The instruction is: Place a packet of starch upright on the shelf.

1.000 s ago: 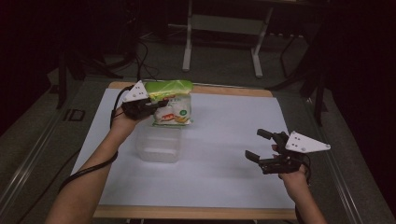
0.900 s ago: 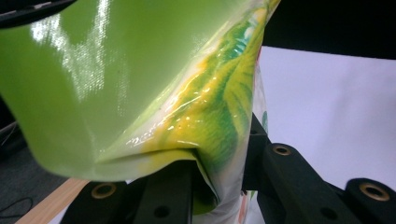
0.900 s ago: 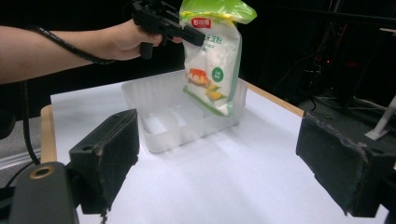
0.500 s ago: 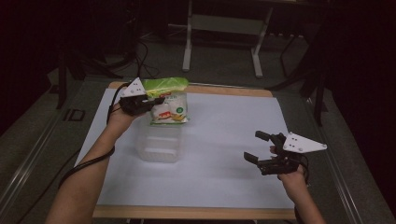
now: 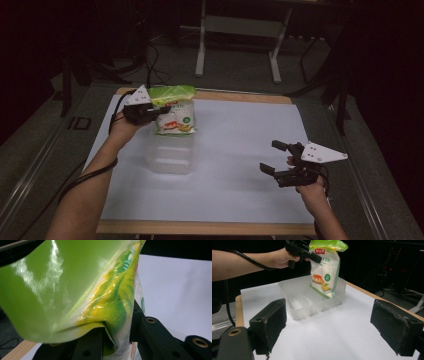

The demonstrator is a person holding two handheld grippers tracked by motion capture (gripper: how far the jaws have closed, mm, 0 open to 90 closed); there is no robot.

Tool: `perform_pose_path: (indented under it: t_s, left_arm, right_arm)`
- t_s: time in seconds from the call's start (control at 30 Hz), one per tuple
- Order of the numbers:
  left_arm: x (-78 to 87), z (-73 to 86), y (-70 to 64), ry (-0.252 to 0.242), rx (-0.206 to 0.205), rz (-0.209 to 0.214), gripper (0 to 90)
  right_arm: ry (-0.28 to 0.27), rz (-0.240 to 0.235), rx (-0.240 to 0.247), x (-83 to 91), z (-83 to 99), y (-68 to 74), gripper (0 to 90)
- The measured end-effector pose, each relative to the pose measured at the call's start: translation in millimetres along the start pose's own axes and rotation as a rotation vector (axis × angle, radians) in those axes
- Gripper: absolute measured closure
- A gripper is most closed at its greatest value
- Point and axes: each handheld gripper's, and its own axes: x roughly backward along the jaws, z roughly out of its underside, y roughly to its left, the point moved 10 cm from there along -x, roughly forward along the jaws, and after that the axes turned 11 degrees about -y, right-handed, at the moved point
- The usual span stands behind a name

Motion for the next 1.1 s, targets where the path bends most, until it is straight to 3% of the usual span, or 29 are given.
perform_pose_path:
  t_s: [0.3, 0.63, 0.77, 0.9, 1.1]
  left_arm:
    - [-0.5, 10.7, -0.3, 0.017, 0.021, 0.016, 79.4]
    - [-10.8, 37.3, -9.1, 0.064, 0.034, 0.053, 79.4]
    - [-13.2, 40.0, -7.7, 0.073, 0.045, 0.050, 79.5]
    - [-17.6, 46.2, -9.5, 0.077, 0.021, 0.033, 79.6]
    - [-17.9, 47.4, -8.2, 0.078, 0.085, 0.023, 79.3]
  right_arm:
    - [0.005, -0.001, -0.012, -1.5, 3.1, -0.4, 13.4]
    - [0.016, -0.007, -0.018, -2.9, 6.9, -0.1, 13.4]
    - [0.021, -0.013, -0.016, -4.2, 7.8, 1.5, 13.4]
    - [0.025, -0.021, -0.017, -5.8, 9.0, 3.3, 13.4]
    - [0.034, -0.021, -0.020, -5.8, 11.0, 3.7, 13.4]
